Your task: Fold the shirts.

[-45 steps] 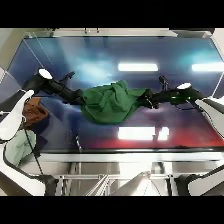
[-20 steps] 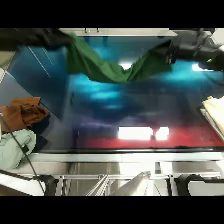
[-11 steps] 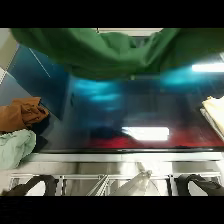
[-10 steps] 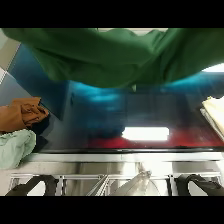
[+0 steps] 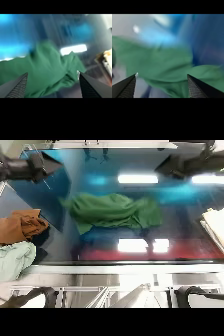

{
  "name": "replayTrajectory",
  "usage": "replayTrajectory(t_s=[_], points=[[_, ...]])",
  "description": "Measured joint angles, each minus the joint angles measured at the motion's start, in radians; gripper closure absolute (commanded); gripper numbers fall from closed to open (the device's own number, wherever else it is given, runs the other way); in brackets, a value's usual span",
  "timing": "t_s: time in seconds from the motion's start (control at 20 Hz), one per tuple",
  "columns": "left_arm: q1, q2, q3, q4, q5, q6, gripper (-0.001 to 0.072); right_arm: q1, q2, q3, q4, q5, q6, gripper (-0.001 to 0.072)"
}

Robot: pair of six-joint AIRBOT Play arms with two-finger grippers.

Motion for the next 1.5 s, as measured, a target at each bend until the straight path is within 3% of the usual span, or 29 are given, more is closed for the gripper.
replayTrajectory(t_s=[0.3, 0.55, 0.8, 1.05, 1.1, 1.15, 1.2, 1.35, 1.4, 1.45, 1.5], points=[[0.101, -0.184, -0.023, 0.109, -0.155, -0.031, -0.0001, -0.048, -0.134, -0.042, -0.153, 0.111, 0.050, 0.0014], [0.065, -0.190, -0.269, 0.154, -0.220, -0.016, 0.0000, -0.064, -0.153, -0.241, -0.224, 0.109, 0.022, 0.0014], [-0.018, -0.176, -0.433, 0.166, -0.137, 0.007, 0.0019, -0.067, -0.172, -0.428, -0.089, 0.072, -0.058, 0.0014], [-0.045, -0.192, -0.469, 0.154, -0.005, 0.013, 0.0021, -0.067, -0.256, -0.482, 0.101, 0.058, -0.113, 0.0019], [-0.047, -0.206, -0.471, 0.152, 0.012, 0.013, 0.0129, -0.067, -0.273, -0.486, 0.142, 0.051, -0.129, 0.0041], [-0.047, -0.225, -0.472, 0.148, 0.029, 0.013, 0.0251, -0.066, -0.286, -0.489, 0.177, 0.043, -0.148, 0.0192], [-0.048, -0.247, -0.471, 0.135, 0.039, 0.018, 0.0272, -0.066, -0.294, -0.492, 0.193, 0.027, -0.163, 0.0347], [-0.050, -0.311, -0.433, 0.078, 0.039, 0.038, 0.0297, -0.065, -0.311, -0.495, 0.261, -0.008, -0.208, 0.0351], [-0.050, -0.333, -0.412, 0.070, 0.043, 0.043, 0.0394, -0.064, -0.313, -0.496, 0.278, -0.008, -0.219, 0.0353], [-0.050, -0.353, -0.392, 0.066, 0.053, 0.050, 0.0568, -0.062, -0.314, -0.496, 0.293, -0.009, -0.230, 0.0389], [-0.050, -0.375, -0.372, 0.071, 0.064, 0.052, 0.0698, -0.061, -0.315, -0.496, 0.309, -0.009, -0.237, 0.0656]])
